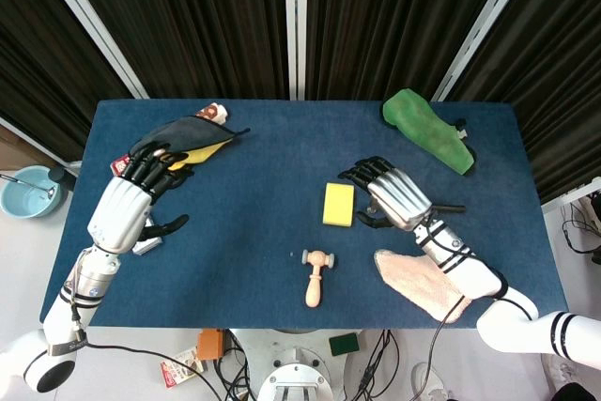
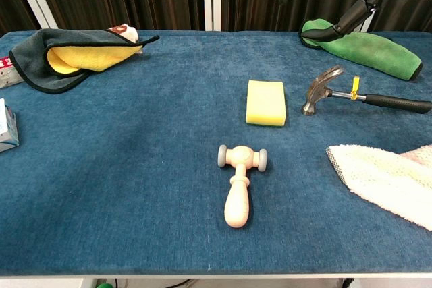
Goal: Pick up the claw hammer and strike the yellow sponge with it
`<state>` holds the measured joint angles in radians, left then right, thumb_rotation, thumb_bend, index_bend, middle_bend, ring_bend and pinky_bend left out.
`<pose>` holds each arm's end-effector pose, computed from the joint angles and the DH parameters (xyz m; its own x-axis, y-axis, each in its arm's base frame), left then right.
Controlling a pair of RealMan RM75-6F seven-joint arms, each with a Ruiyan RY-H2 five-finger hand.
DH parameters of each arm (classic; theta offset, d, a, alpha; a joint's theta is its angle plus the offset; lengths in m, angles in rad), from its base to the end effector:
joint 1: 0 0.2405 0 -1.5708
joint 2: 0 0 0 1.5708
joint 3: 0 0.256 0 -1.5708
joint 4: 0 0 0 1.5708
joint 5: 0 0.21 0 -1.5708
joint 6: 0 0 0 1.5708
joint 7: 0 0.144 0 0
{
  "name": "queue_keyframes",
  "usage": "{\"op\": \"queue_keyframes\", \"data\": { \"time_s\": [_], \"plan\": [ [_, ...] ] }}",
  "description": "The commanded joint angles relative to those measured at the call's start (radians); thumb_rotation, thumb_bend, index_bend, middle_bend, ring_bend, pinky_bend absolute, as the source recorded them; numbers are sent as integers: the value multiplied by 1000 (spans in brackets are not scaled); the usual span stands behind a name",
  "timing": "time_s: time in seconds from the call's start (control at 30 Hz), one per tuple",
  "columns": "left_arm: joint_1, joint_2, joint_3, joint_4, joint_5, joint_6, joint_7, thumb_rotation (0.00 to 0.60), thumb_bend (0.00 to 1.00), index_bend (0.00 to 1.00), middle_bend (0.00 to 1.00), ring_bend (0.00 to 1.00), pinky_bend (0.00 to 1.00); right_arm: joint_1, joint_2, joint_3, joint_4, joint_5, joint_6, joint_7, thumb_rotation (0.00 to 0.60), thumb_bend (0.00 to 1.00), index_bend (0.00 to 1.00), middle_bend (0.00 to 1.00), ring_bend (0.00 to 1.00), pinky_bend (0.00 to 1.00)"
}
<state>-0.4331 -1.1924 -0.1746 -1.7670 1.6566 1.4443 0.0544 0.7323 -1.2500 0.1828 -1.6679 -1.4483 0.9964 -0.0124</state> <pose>-0.1581 0.2699 0.1346 0.2011 -0.1502 0.9680 0.8241 -0.5083 -0.2501 -0.1188 -0.3359 0.0687 0.3737 -0.1761 0.9107 -0.7886 -0.5773 0.2119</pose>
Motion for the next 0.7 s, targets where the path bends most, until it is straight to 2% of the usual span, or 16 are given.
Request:
{"op": "queue_keyframes", "data": {
  "time_s": [0.03,0.1,0.27,0.33,0.53,0.7],
  "plan": [
    [1,-1,2,1,-3,-1,-2,600,122,290,177,81,108,0,-5,-1,2,9,-1,-7,600,294,233,264,162,187],
    [2,0,3,0,-7,-2,-2,600,124,290,177,81,108,-1,-6,1,3,19,3,-23,600,277,234,264,162,187],
    [13,4,15,0,-14,1,13,600,123,290,176,82,108,-17,10,17,-23,114,13,-121,600,58,169,227,143,187],
    [21,4,21,4,-24,1,21,600,123,290,176,82,108,-23,28,22,-32,181,3,-172,600,23,140,206,131,186],
    [41,-2,42,22,-39,1,24,600,123,290,177,82,107,-30,10,-3,56,335,-58,-237,600,27,130,195,125,183],
    [53,-10,52,36,-50,3,5,600,123,290,176,82,108,-30,-39,-36,163,378,-112,-236,600,75,147,226,125,184]
  ]
}}
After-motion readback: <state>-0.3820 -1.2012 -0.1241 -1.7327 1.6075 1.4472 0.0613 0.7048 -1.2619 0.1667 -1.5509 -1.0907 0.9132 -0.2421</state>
